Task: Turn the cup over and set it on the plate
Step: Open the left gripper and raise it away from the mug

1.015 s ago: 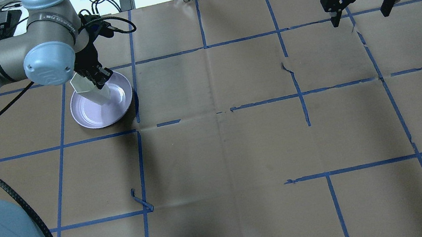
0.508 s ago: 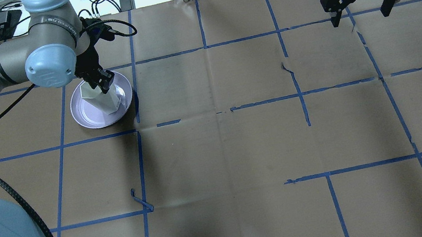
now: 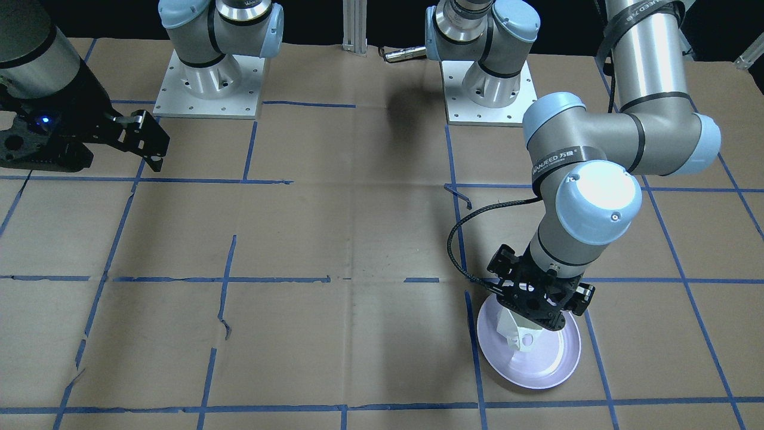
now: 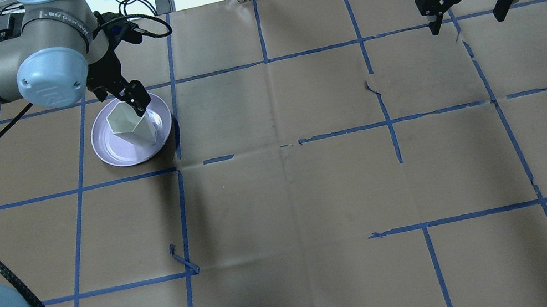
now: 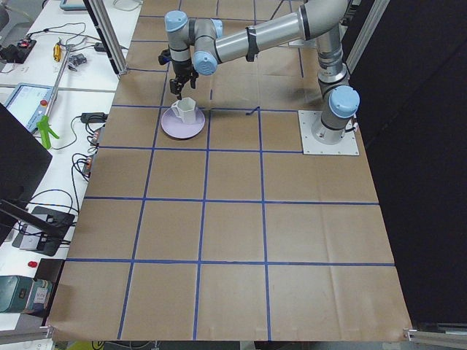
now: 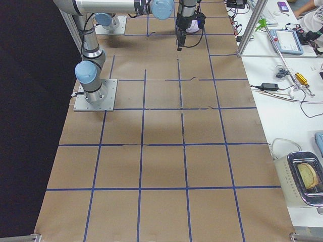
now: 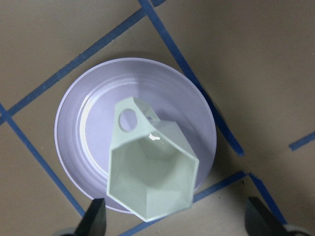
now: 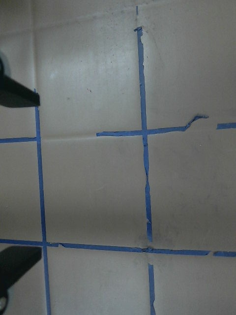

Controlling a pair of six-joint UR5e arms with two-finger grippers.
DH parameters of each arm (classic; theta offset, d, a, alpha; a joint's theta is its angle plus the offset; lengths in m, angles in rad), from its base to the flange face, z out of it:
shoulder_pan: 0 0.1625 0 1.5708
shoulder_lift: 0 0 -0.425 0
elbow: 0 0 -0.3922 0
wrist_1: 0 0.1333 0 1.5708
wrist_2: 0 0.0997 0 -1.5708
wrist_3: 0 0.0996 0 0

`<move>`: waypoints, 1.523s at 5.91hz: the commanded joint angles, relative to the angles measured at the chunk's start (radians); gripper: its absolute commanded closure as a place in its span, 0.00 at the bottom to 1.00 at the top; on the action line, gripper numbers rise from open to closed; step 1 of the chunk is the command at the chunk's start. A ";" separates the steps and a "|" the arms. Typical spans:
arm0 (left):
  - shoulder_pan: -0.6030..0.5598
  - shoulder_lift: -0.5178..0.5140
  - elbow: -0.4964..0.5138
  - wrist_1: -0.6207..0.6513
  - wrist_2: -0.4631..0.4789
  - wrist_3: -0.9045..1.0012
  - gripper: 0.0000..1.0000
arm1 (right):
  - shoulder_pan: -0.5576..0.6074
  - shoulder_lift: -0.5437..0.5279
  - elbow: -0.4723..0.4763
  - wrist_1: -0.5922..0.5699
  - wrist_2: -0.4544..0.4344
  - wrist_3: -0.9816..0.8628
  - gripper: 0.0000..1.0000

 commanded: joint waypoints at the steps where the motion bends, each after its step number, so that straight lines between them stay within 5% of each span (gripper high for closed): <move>1: -0.007 0.137 0.007 -0.155 -0.005 -0.124 0.01 | 0.000 0.000 0.000 0.000 0.000 0.000 0.00; 5: -0.014 0.302 0.007 -0.361 -0.067 -0.478 0.01 | 0.000 0.000 0.000 0.000 0.000 0.000 0.00; 9: -0.018 0.337 0.004 -0.413 -0.100 -0.544 0.01 | 0.000 0.000 0.000 0.000 0.000 0.000 0.00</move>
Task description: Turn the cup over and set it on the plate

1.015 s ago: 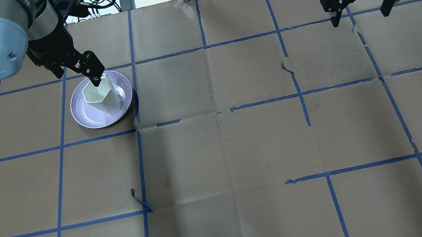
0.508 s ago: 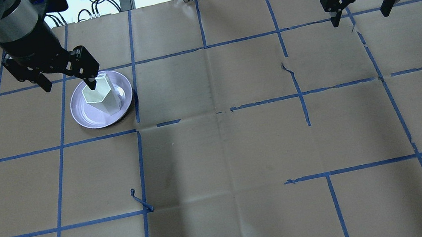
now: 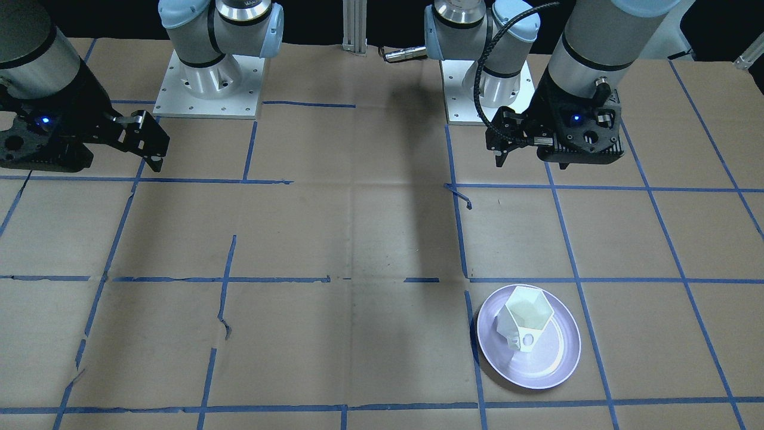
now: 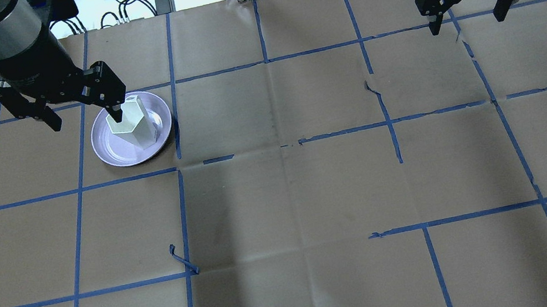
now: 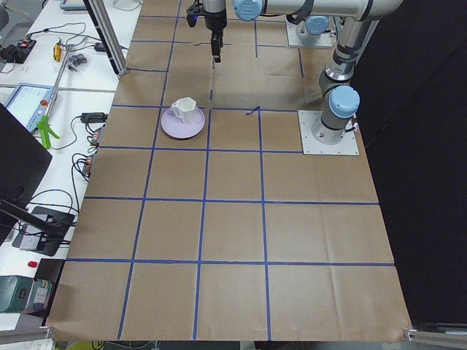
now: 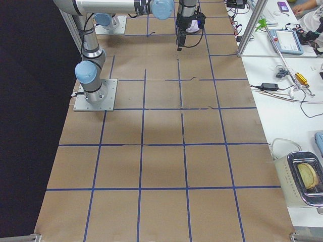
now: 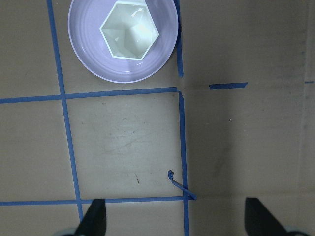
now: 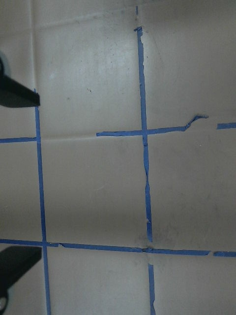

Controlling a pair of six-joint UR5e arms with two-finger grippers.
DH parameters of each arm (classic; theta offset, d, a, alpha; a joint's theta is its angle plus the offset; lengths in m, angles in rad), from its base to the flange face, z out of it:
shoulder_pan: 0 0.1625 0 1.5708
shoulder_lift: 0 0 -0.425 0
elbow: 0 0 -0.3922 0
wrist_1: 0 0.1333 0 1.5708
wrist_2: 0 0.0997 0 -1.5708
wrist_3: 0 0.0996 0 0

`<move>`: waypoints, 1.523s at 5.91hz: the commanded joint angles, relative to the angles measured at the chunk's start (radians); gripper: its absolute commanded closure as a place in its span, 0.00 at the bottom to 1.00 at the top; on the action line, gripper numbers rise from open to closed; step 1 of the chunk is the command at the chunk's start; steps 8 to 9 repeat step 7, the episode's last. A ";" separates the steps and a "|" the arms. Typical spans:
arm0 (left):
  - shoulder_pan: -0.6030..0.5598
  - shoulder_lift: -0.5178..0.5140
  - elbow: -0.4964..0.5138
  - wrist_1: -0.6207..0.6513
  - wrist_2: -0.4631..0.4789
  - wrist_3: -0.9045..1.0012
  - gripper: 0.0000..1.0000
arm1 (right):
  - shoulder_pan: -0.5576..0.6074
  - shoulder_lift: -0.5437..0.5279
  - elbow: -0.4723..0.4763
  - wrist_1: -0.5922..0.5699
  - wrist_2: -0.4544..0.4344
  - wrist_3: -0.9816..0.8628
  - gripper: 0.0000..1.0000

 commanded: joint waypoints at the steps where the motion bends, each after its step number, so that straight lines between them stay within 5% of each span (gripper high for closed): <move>1: 0.000 0.007 -0.001 -0.012 -0.020 -0.004 0.01 | 0.000 0.000 0.000 0.000 0.000 0.000 0.00; 9: 0.000 0.002 -0.012 -0.005 -0.024 -0.003 0.01 | 0.000 0.000 0.000 0.000 0.000 0.000 0.00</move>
